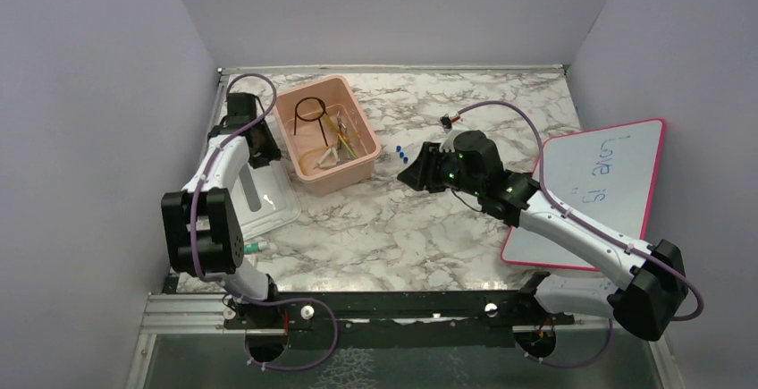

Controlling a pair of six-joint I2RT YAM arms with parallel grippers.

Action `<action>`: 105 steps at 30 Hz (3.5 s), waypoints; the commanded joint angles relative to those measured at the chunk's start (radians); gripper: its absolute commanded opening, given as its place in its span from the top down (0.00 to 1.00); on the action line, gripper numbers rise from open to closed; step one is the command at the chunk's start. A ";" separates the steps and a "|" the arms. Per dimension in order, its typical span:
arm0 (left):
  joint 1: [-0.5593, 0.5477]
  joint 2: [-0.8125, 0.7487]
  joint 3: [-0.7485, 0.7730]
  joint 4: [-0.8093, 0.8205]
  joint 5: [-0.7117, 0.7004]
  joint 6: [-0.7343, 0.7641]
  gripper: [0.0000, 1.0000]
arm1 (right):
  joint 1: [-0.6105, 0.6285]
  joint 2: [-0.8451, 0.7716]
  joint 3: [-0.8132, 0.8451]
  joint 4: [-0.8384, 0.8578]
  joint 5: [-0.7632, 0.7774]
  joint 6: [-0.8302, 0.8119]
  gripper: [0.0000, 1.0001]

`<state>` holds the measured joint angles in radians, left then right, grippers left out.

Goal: Organize the chemistry lab equipment

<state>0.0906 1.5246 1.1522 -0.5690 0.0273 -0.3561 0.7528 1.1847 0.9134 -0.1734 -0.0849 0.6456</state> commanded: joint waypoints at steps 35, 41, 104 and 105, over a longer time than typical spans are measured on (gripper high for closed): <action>0.000 0.150 0.022 0.021 -0.004 -0.026 0.98 | 0.009 0.005 0.021 -0.003 0.011 -0.038 0.55; 0.003 -0.029 -0.041 0.023 -0.008 -0.045 1.00 | 0.061 0.066 0.076 -0.014 0.015 -0.038 0.54; -0.295 -0.007 0.354 0.125 0.197 -0.254 1.00 | 0.028 0.648 0.611 0.052 -0.100 -0.101 0.48; -0.298 0.001 0.356 0.125 0.204 -0.256 1.00 | 0.026 0.653 0.608 0.055 -0.105 -0.103 0.49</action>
<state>-0.1928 1.5101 1.4612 -0.4751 0.2447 -0.6144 0.8032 1.8065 1.5459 -0.1516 -0.1165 0.5312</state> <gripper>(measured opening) 0.177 0.526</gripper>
